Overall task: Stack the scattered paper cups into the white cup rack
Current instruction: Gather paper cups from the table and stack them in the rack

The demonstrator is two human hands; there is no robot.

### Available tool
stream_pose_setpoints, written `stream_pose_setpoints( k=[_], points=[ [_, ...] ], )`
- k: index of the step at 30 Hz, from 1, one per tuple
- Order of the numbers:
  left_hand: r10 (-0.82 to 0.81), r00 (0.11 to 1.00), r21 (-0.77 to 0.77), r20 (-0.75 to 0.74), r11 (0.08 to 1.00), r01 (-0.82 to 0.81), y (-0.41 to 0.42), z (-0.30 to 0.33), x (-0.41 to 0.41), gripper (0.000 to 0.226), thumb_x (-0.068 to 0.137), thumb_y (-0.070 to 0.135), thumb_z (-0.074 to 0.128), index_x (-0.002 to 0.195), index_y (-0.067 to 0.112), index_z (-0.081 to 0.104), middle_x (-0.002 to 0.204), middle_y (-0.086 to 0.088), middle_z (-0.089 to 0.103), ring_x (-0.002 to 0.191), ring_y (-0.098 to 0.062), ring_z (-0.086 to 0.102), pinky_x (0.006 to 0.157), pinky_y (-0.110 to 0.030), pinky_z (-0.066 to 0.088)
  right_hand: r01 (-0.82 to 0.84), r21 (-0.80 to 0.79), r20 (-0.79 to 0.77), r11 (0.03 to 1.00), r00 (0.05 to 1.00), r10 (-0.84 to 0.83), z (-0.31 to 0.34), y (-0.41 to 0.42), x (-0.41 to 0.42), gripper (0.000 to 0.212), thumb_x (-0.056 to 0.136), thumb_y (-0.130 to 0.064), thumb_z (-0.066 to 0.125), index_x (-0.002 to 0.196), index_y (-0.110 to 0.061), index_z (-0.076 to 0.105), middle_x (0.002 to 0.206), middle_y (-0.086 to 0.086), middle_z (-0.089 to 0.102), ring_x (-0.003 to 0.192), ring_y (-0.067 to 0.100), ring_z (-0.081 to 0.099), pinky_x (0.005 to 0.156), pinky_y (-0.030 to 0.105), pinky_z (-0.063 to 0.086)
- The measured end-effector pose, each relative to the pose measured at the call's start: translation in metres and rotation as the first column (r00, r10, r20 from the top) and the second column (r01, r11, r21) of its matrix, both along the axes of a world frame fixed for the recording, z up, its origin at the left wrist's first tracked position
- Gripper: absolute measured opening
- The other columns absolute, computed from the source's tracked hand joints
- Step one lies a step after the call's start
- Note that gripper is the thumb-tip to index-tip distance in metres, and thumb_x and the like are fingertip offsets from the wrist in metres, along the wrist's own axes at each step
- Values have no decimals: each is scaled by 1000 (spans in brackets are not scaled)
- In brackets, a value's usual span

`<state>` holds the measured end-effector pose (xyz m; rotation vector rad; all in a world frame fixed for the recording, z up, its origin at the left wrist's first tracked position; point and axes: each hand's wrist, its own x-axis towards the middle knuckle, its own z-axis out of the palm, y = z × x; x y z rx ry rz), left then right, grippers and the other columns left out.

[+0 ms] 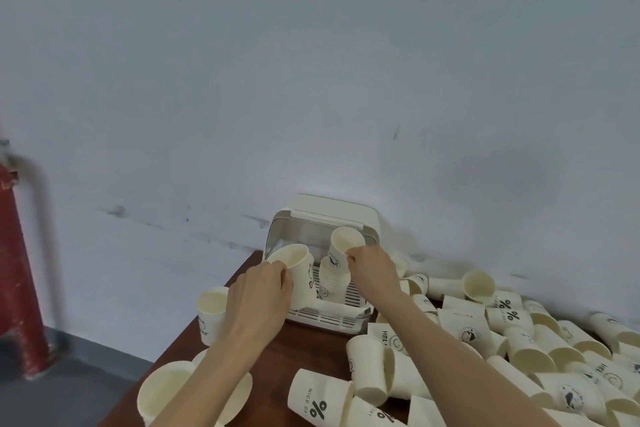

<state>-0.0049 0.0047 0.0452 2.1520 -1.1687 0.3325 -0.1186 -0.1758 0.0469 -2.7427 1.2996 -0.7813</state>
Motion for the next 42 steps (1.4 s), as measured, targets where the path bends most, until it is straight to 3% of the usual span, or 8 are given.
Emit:
stream_pose_setpoints(
  k=[4,8,14,20,25,32,35,42],
  points=[
    [2,1000,7,-14,1000,-2,-7,-4,3,31,99,33,36,92,20,62,87,2,63,72,-17,48,64,-30,38,-1,-46,-23,999,1000,0,-8,-3,9,24,92,-12,44,83,-11,65,81,8,63,81,26,57,60,35,48],
    [-7,1000,-7,-21,1000,7,-11,-9,3,30,99,33,37,90,20,62,86,2,64,78,-21,58,66,-33,43,10,-114,-15,993,1000,-12,-12,-8,16,20,92,-8,45,83,-11,64,79,5,61,87,24,51,63,36,47],
    [0,1000,-6,-25,1000,0,-13,-11,6,29,99,32,37,89,20,62,85,2,63,73,-19,54,64,-32,43,8,-9,-118,1000,993,-9,-30,-19,17,22,92,-9,46,86,-10,68,85,12,66,79,29,61,58,31,38],
    [18,999,-25,-29,999,-19,-12,-8,12,29,99,31,38,88,20,61,83,3,64,70,-17,52,63,-30,41,-18,28,-160,999,987,22,-30,-20,21,21,94,-8,43,99,-7,63,95,14,64,86,31,61,61,32,37],
    [44,999,-27,-18,999,-45,-12,-6,17,29,99,31,38,89,19,62,79,5,59,68,-16,48,61,-29,35,-17,29,-180,999,983,22,-30,-15,23,22,94,-8,43,105,-5,62,100,17,62,92,33,60,65,33,40],
    [55,998,-28,-27,998,-55,-17,-6,19,29,100,30,36,92,19,61,79,7,54,68,-13,47,62,-26,34,10,161,-310,987,950,41,-49,-14,22,25,89,1,44,108,-4,59,109,18,62,101,33,58,75,36,46],
    [64,998,-20,-22,998,-65,-20,-7,21,29,100,30,36,91,19,61,81,6,55,69,-14,47,62,-27,35,5,143,-299,990,953,39,-49,-13,24,24,90,-2,43,111,-5,56,110,18,61,104,33,56,78,39,47],
    [90,996,-11,2,996,-89,-31,-4,32,31,101,28,35,91,16,61,87,0,61,71,-20,45,63,-32,36,-24,94,-273,995,961,49,-48,-8,26,20,95,-6,38,107,-5,55,105,19,62,97,35,58,68,36,39]
  ],
)
